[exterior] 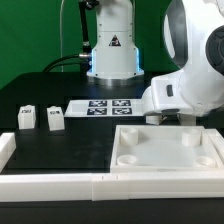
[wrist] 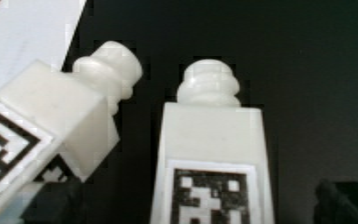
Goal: Assemble one leg
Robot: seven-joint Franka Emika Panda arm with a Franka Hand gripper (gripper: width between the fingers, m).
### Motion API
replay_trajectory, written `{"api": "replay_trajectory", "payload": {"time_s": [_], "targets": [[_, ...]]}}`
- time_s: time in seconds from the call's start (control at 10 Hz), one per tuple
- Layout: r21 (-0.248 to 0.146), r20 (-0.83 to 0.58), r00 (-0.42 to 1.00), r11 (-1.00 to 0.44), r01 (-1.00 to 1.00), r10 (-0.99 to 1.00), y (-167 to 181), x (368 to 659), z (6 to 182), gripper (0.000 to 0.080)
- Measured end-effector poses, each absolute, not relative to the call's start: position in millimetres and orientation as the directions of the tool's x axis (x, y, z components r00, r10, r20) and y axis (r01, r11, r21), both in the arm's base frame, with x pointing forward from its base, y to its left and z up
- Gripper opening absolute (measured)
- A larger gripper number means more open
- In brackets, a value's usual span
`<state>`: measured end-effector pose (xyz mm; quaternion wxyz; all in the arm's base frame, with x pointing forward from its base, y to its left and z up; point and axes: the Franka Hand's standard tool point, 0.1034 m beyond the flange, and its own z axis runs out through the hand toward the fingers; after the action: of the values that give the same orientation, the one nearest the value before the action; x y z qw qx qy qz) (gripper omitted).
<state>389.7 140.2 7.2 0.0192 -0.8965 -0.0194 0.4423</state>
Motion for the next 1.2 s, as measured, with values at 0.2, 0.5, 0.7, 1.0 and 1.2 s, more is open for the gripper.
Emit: {"api": "replay_trajectory", "payload": {"time_s": [0.2,0.5,0.7,1.0,1.2], "targets": [[-0.052,-0.792,0.608,-0.998,0.018,0.052,140.3,389.5,7.0,0.0421],[-0.052,-0.793,0.608,-0.998,0.018,0.052,140.3,389.5,7.0,0.0285],[-0.052,-0.793,0.608,-0.998,0.018,0.052,140.3,389.5,7.0,0.0285],[-0.052,-0.792,0.608,-0.998,0.018,0.052,140.3,389.6,7.0,0.0285],[-0.048,-0.805,0.591,-0.999,0.021,0.051,138.2,394.9,28.5,0.0285]]}}
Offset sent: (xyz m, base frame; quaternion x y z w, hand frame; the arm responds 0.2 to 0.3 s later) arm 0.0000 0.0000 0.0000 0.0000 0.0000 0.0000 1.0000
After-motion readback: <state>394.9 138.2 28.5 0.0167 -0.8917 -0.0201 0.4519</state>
